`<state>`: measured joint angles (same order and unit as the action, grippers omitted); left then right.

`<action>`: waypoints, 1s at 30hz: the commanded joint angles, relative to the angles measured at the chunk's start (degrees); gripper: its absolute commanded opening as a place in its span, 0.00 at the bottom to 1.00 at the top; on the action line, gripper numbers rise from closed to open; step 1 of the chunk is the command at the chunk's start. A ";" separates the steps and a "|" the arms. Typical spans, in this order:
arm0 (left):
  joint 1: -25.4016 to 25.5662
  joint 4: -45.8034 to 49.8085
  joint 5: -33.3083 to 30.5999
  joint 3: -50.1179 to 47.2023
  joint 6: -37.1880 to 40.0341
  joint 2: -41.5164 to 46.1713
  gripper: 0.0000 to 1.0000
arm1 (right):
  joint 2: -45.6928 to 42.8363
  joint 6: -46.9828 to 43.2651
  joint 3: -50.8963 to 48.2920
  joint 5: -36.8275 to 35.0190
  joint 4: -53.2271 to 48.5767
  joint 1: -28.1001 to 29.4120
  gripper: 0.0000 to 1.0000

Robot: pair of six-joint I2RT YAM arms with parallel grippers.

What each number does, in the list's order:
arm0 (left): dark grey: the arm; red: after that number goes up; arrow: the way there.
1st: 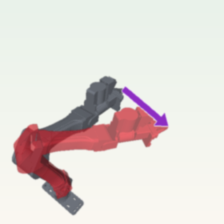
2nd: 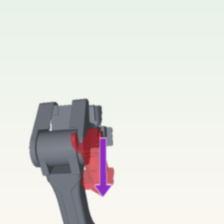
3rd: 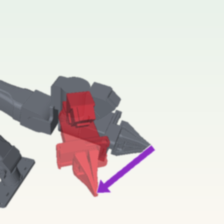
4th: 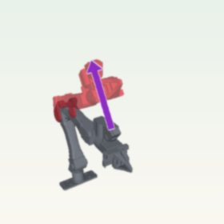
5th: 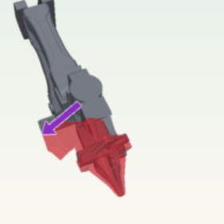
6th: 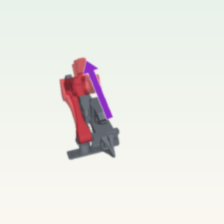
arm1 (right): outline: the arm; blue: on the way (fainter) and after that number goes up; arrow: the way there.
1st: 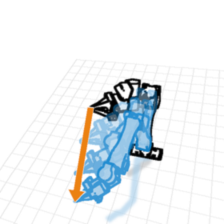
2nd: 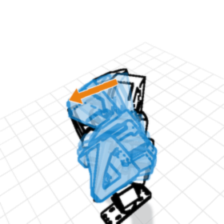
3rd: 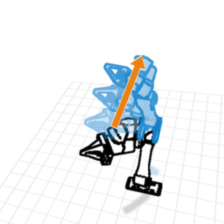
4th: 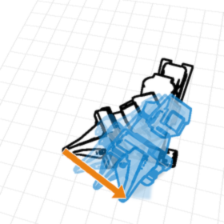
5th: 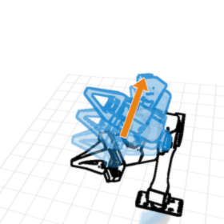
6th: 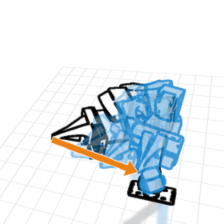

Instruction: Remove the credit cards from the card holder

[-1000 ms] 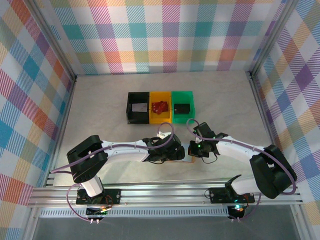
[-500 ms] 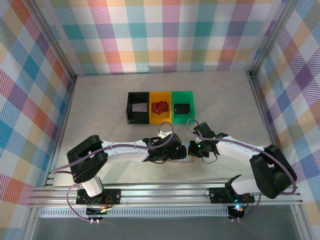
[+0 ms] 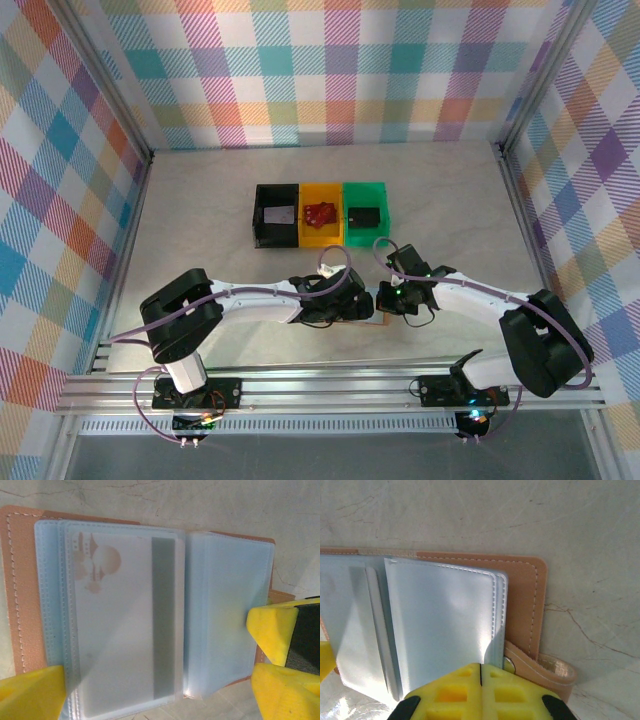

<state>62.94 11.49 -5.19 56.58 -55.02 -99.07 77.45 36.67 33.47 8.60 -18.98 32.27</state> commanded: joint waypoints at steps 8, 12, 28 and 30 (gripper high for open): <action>1.14 -2.23 1.01 1.55 -1.31 -0.09 0.94 | 1.21 -0.36 -1.06 0.34 -0.07 0.04 0.00; 1.14 -2.51 1.19 2.07 -1.32 0.67 0.94 | 1.21 -0.35 -1.26 0.45 0.05 0.05 0.00; 1.14 -2.87 0.03 2.92 -2.15 4.15 0.94 | 0.44 -0.36 -1.53 0.10 -0.01 0.07 0.00; 1.14 -3.20 0.09 2.86 -2.37 4.32 0.94 | 0.34 -0.29 -1.63 0.10 -0.01 0.07 0.00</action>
<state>63.00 11.00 -5.26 57.28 -56.16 -97.51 77.78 36.64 33.39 9.10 -18.48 32.23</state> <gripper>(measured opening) 0.939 0.038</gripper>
